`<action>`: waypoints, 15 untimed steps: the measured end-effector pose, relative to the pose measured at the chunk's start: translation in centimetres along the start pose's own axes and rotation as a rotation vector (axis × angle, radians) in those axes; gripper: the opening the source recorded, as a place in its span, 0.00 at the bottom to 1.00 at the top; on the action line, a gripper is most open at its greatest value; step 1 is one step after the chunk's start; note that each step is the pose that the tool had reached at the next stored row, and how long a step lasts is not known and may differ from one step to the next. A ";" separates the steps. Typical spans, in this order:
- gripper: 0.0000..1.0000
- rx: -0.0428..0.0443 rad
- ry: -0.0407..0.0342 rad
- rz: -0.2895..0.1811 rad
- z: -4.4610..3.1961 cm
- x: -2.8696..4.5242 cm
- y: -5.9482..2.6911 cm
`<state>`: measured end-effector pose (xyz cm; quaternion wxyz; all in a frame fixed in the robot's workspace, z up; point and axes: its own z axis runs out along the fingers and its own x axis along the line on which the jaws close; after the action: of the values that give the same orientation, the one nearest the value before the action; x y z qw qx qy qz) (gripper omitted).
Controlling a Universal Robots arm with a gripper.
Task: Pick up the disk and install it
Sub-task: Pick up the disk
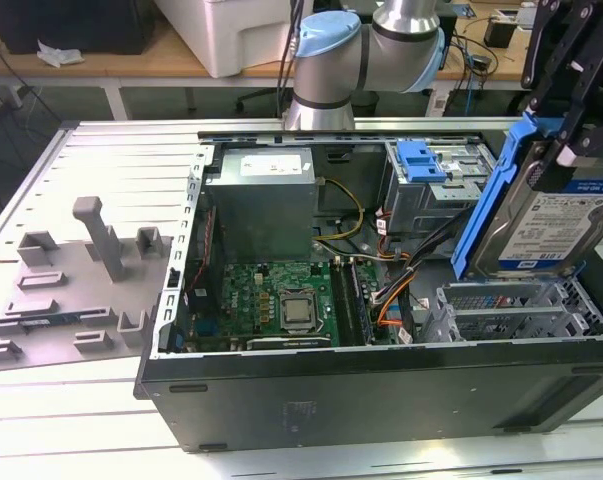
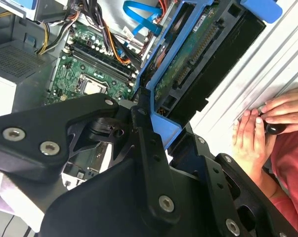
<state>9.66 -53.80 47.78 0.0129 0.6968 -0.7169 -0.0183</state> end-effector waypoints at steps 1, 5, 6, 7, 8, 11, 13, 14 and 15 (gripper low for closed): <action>0.37 0.0000 0.0001 0.000 0.01 -0.04 0.00; 0.37 0.0000 0.0001 0.000 0.19 -0.21 -0.08; 0.37 0.0000 0.0001 0.000 0.25 -0.22 -0.09; 0.37 0.0000 0.0002 0.000 0.32 -0.22 -0.11; 0.37 0.0000 0.0004 0.000 0.44 -0.23 -0.16; 0.37 0.0000 0.0002 0.000 0.66 -0.23 -0.21; 0.37 0.0000 0.0001 0.000 0.86 -0.22 -0.23; 0.37 0.0000 0.0002 0.000 0.93 -0.22 -0.23; 0.37 -0.0001 0.0002 0.000 0.98 -0.22 -0.23</action>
<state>9.86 -53.58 46.79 0.0130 0.6970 -0.7168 -0.0182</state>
